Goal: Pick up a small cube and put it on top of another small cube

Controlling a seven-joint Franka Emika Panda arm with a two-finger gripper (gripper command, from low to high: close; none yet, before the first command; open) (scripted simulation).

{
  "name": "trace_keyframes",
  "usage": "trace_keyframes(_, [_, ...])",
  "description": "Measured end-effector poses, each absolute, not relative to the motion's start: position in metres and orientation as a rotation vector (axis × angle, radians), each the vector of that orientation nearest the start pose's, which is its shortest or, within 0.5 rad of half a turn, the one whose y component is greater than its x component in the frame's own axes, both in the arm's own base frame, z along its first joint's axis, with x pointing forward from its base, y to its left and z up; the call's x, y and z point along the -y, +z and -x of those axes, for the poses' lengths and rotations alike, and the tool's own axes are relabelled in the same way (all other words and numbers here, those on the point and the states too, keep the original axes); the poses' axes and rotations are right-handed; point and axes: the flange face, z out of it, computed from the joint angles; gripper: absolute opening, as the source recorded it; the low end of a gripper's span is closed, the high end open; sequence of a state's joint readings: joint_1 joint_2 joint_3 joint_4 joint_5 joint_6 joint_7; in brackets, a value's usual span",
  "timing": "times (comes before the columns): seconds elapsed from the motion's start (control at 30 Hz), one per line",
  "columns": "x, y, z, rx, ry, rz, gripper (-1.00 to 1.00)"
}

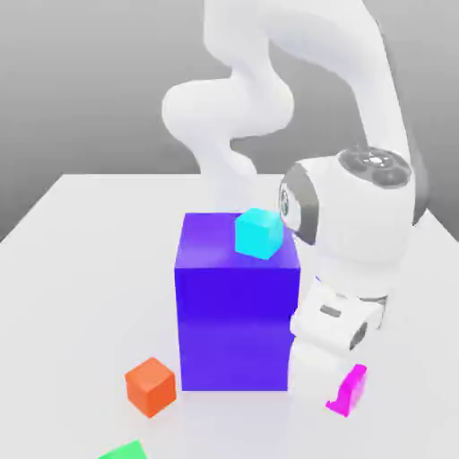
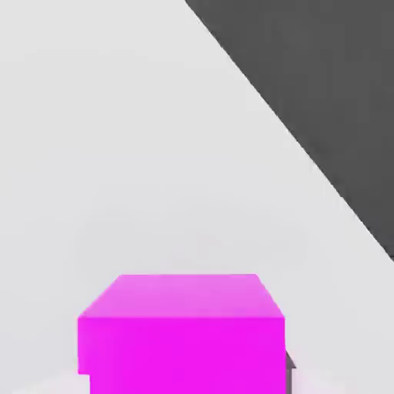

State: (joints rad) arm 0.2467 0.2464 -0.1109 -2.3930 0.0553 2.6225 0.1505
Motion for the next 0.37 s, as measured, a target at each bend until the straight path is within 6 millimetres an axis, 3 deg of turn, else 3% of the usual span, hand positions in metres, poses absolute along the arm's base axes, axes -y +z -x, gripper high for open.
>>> trace_keyframes(0.13, [0.034, 0.227, -0.521, -0.411, 0.015, 3.114, -1.0])
trace_keyframes(0.17, [0.059, 0.224, -0.526, -0.487, 0.011, 3.102, -1.0])
trace_keyframes(0.23, [0.102, 0.198, -0.534, -0.618, 0.004, 3.078, -1.0])
trace_keyframes(0.27, [0.111, 0.186, -0.535, -0.647, 0.003, 3.073, 1.0])
trace_keyframes(0.37, [0.111, 0.186, -0.535, -0.647, 0.003, 3.073, 1.0])
